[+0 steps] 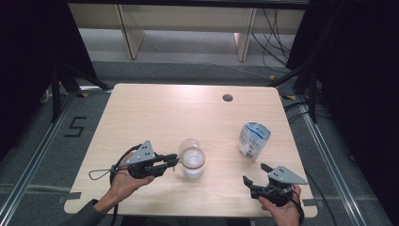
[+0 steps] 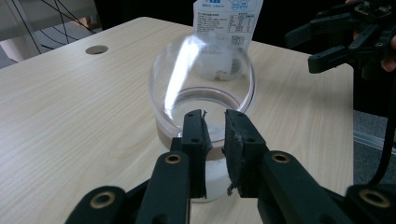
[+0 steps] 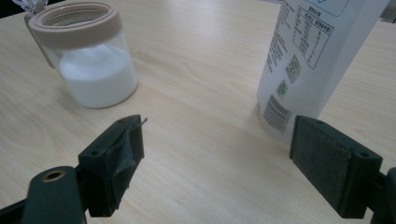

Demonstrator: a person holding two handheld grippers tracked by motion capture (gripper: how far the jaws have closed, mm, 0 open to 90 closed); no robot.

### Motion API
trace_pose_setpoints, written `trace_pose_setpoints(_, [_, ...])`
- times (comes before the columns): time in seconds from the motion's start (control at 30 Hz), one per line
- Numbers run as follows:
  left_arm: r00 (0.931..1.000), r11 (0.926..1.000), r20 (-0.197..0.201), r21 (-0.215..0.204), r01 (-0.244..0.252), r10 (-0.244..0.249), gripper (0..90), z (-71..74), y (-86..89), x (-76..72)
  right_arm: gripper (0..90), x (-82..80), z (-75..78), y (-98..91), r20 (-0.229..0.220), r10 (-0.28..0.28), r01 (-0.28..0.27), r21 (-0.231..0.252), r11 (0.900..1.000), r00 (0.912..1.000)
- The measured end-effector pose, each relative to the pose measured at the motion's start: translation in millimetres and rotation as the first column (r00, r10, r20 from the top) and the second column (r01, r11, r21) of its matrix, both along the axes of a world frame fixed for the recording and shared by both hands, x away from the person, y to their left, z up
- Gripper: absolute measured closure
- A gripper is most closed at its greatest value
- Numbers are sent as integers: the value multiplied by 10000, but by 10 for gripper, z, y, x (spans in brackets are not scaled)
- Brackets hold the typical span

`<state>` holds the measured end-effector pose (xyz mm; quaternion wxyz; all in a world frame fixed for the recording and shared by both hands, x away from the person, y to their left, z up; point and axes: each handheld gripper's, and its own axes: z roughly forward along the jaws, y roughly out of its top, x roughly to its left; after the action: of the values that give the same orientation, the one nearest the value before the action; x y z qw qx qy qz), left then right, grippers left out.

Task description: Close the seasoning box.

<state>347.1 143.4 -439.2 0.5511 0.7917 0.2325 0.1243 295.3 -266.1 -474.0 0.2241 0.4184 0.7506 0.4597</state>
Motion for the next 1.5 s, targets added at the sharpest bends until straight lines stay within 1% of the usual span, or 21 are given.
trace_pose_setpoints(0.1, [9999,9999,-129,-119,-96,95,705,21,34,7,185,17,-13,-11,128,94,-92,-114,9999,9999])
trace_pose_setpoints(0.23, [9979,9986,-583,-426,-311,286,547,36,89,21,185,28,-33,-22,-44,182,-182,-23,9998,9998])
trace_pose_setpoints(0.27, [9973,9981,-678,-516,-321,286,524,35,103,28,185,3,-29,-16,-295,-69,70,63,10000,9995])
trace_pose_setpoints(0.3, [9963,9974,-764,-573,-444,400,495,32,116,30,185,30,-35,-37,40,115,-115,-119,9999,9999])
trace_pose_setpoints(0.5, [9943,9945,-856,-777,-707,640,359,1,197,12,185,14,-21,-33,76,188,-186,-214,9996,9998])
trace_pose_setpoints(0.53, [9940,9943,-860,-756,-747,682,347,-4,212,1,185,-7,-17,-14,-173,55,-55,-11,10000,9998])
trace_pose_setpoints(0.6, [9936,9942,-844,-704,-811,750,342,-13,247,-23,185,12,-16,-11,33,75,-74,-78,9999,10000])
trace_pose_setpoints(0.67, [9921,9933,-918,-689,-923,858,331,-24,277,-46,185,7,-9,10,-228,66,-66,-20,10000,9997])
trace_pose_setpoints(0.7, [9928,9934,-881,-745,-873,807,329,-36,292,-46,185,30,-16,3,31,163,-163,-151,9998,9999])
trace_pose_setpoints(0.73, [9915,9931,-917,-642,-981,920,328,-37,308,-58,185,20,-13,15,-165,132,-134,-77,9999,9998])
trace_pose_setpoints(0.9, [9900,9925,-1014,-626,-1052,985,321,-70,362,-80,185,43,-24,9,111,282,-281,-51,9996,9995])
trace_pose_setpoints(0.97, [9902,9930,-1050,-644,-988,918,319,-90,374,-90,184,38,-18,6,25,300,-300,-10,9995,9995])
trace_pose_setpoints(1.03, [9904,9948,-1062,-423,-931,882,311,-106,395,-103,184,40,-11,-5,293,295,-289,-238,9993,9991])
trace_pose_setpoints(1.13, [9906,9953,-1124,-494,-832,773,302,-143,405,-122,179,-7,-2,24,-271,140,-137,114,9998,9995])
trace_pose_setpoints(1.17, [9900,9954,-1171,-453,-847,789,300,-152,411,-134,178,18,-16,14,67,341,-342,106,9994,9994])
trace_pose_setpoints(1.2, [9897,9956,-1185,-392,-856,804,295,-161,418,-143,175,-9,-9,20,-97,203,-202,110,9997,9997])
trace_pose_setpoints(1.23, [9902,9960,-1161,-347,-818,772,291,-173,425,-151,173,-3,-10,13,93,351,-351,9,9994,9993])
trace_pose_setpoints(1.33, [9892,9960,-1200,-206,-868,838,281,-208,442,-188,164,-35,-12,20,91,361,-362,40,9993,9993])
trace_pose_setpoints(1.37, [9896,9961,-1181,-209,-851,821,278,-222,445,-197,162,-66,-6,38,-229,213,-207,263,9994,9995])
trace_pose_setpoints(1.43, [9887,9961,-1222,-24,-879,870,273,-242,456,-228,161,-77,-8,35,-255,294,-289,209,9994,9992])
trace_pose_setpoints(1.5, [9886,9966,-1262,78,-820,823,269,-264,462,-255,160,-67,-18,27,81,374,-374,35,9993,9993])
